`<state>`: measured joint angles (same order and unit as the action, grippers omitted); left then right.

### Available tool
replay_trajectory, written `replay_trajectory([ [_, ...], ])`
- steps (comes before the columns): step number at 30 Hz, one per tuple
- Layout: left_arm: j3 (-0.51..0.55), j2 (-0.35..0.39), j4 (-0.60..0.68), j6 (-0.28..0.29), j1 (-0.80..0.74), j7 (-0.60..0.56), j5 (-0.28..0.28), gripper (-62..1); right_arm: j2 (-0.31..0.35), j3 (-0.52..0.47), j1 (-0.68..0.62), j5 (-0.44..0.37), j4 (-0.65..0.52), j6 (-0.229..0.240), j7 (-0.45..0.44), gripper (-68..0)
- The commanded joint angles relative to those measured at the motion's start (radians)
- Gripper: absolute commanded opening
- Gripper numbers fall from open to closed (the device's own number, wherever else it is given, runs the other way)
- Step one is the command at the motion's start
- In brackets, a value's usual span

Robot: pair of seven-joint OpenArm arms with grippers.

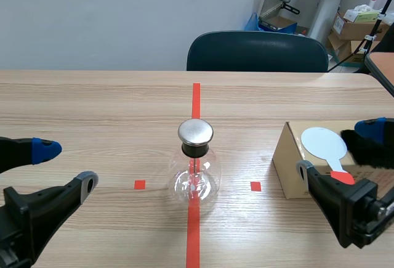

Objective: Do the electroscope experiment

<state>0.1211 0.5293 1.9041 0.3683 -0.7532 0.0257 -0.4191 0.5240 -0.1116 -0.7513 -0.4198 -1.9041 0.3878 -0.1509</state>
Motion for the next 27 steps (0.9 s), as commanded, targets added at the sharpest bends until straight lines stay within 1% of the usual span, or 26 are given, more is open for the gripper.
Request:
replay_trajectory([
  [1, 0.001, 0.0, 0.006, 0.001, 0.0, 0.027, -0.005, -15.7, 0.01, -0.011, 0.001, -0.011, -0.021, -0.003, 0.008, 0.4],
  [17, 0.001, 0.0, 0.006, 0.001, 0.0, 0.028, -0.005, -15.7, 0.01, -0.011, 0.001, -0.01, -0.021, -0.003, 0.015, 0.4],
  [19, 0.001, 0.0, 0.006, 0.001, 0.0, 0.028, -0.005, -15.7, 0.01, -0.011, 0.001, 0.017, -0.021, -0.003, 0.013, 0.4],
  [21, 0.001, 0.0, 0.006, 0.001, 0.0, 0.028, -0.005, -15.7, 0.01, -0.011, 0.001, 0.082, -0.021, -0.002, 0.01, 0.4],
  [22, 0.001, 0.0, 0.006, 0.001, 0.0, 0.028, -0.005, -15.7, 0.01, -0.011, 0.0, 0.129, -0.021, -0.002, 0.01, 0.4],
  [25, 0.001, 0.0, 0.006, 0.001, 0.0, 0.028, -0.005, -15.7, 0.01, -0.011, 0.0, 0.302, -0.021, -0.002, -0.01, 0.4],
  [27, 0.001, 0.0, 0.006, 0.001, 0.0, 0.028, -0.005, -15.7, 0.01, -0.011, -0.003, 0.434, -0.021, -0.003, -0.03, 0.4],
])
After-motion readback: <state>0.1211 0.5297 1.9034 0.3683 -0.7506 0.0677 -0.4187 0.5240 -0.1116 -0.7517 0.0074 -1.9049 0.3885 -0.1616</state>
